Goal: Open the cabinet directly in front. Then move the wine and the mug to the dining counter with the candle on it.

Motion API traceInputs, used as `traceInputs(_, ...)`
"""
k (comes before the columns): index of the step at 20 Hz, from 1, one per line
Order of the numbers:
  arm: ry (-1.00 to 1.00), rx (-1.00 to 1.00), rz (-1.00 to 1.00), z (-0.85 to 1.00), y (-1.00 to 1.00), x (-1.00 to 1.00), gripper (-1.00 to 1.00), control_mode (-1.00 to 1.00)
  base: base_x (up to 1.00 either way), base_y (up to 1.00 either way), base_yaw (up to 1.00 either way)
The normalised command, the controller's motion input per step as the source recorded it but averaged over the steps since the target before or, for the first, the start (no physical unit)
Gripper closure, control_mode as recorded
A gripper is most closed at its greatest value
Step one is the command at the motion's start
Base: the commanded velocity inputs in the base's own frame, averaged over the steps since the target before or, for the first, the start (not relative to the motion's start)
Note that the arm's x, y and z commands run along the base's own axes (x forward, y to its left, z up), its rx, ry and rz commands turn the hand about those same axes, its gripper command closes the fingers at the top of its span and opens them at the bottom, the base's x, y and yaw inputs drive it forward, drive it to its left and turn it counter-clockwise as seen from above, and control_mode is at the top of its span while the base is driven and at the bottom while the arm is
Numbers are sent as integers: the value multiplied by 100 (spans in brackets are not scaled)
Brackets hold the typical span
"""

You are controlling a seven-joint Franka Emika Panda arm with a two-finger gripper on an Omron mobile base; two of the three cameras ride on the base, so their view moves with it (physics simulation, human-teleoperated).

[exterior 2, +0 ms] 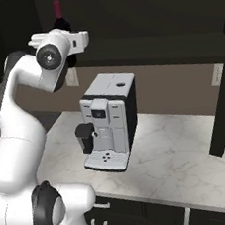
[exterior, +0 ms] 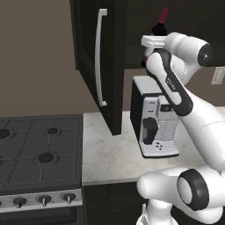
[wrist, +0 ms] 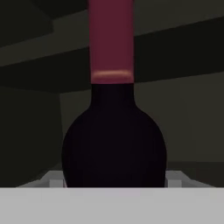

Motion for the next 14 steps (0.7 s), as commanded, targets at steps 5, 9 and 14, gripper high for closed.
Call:
traceInputs(5,11,1,0,-61,-25,-100,100,-100,0,0,0)
traceInputs(9,42,0,0,-100,-1,-100,100,-100,0,0,0)
traceInputs(14,31,0,0,-100,0,-100,100,-100,0,0,0)
